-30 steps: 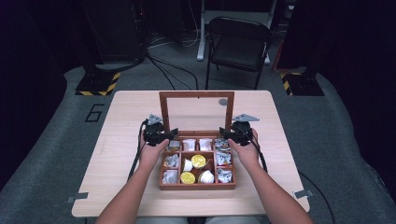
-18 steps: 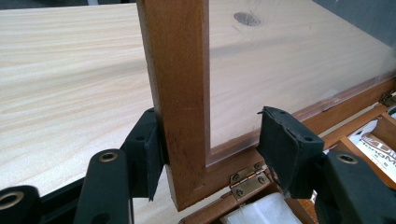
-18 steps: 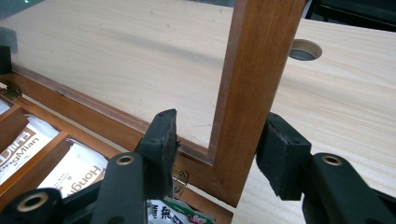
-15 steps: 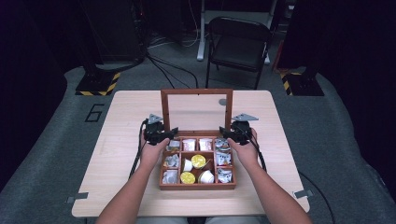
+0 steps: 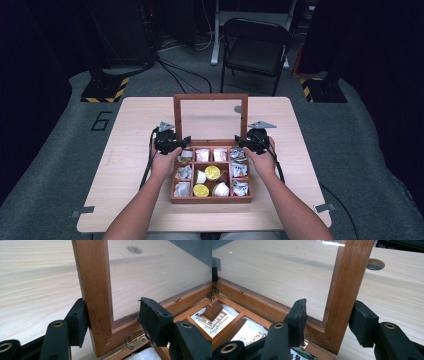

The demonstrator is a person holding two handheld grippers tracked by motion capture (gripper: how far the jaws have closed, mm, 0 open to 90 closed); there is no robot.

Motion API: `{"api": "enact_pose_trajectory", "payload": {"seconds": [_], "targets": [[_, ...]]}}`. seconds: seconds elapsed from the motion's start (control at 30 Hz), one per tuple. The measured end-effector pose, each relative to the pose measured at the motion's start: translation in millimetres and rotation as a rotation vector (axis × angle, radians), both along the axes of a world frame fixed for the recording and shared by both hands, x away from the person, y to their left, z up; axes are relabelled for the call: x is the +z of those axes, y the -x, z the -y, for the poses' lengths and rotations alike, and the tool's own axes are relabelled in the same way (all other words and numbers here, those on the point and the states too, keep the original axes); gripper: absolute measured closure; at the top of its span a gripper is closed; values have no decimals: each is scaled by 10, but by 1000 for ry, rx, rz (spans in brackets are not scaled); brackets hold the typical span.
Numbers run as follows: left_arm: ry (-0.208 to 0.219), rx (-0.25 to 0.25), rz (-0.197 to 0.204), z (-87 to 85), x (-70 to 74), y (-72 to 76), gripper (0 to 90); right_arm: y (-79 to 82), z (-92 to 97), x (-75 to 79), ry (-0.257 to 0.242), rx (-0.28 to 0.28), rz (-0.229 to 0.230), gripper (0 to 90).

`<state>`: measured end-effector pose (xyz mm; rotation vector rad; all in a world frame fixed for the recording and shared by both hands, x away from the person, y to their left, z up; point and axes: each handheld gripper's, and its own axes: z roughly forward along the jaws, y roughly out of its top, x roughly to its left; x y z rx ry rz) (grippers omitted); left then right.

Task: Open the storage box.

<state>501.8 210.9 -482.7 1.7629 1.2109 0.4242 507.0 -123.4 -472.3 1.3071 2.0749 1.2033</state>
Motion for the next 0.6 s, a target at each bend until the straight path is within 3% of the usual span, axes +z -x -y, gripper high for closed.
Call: {"api": "enact_pose_trajectory", "payload": {"seconds": [0.43,0.6], "targets": [[2,-4,-29,-8,11,-26,421,-26,8,3,8,3,-6,490],[-4,-2,-45,-3,28,-49,417,-36,-4,6,-28,-18,-34,482]]}}
